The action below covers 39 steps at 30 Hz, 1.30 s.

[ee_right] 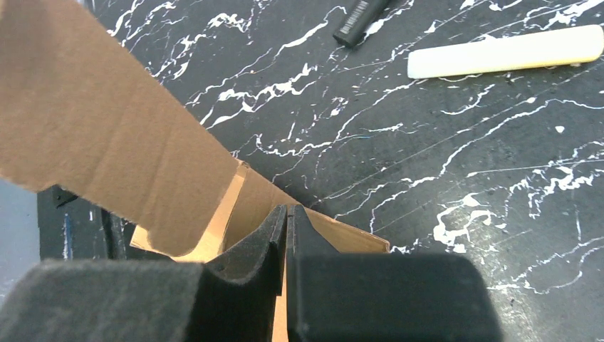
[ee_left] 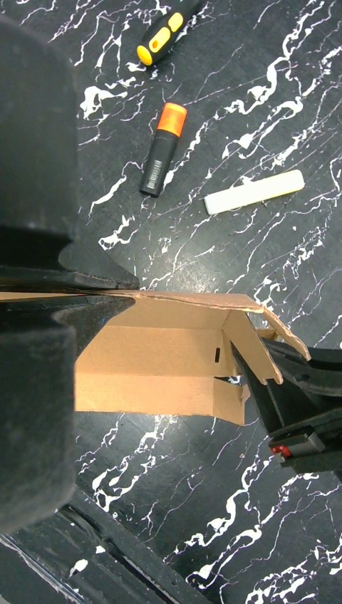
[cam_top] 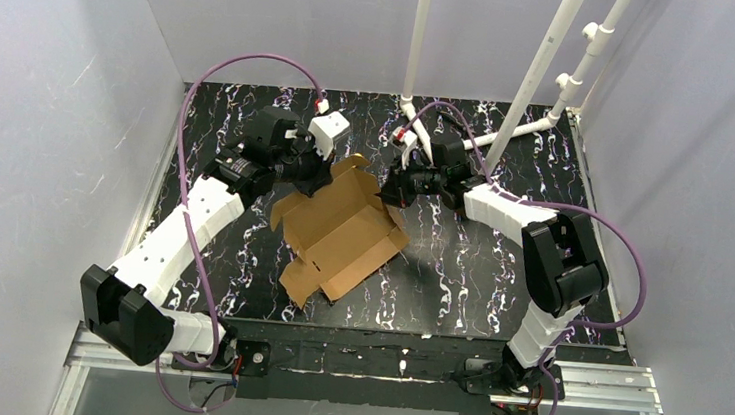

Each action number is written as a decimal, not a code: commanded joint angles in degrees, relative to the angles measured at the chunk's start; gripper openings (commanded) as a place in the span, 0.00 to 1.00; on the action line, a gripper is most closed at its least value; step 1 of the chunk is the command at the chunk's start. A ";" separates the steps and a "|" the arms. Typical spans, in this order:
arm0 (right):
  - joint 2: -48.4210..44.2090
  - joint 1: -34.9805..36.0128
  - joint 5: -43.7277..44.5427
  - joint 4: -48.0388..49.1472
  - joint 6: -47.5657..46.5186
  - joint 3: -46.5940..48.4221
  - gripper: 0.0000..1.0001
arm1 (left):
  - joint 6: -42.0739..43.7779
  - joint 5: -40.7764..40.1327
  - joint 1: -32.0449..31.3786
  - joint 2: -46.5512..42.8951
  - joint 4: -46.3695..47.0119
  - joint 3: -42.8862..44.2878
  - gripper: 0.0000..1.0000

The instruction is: Fold the paper box

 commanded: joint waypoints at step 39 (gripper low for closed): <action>-12.95 -2.36 -0.61 -16.28 -25.49 -3.77 0.64 | 8.98 -1.52 0.05 -5.36 -1.72 0.36 0.00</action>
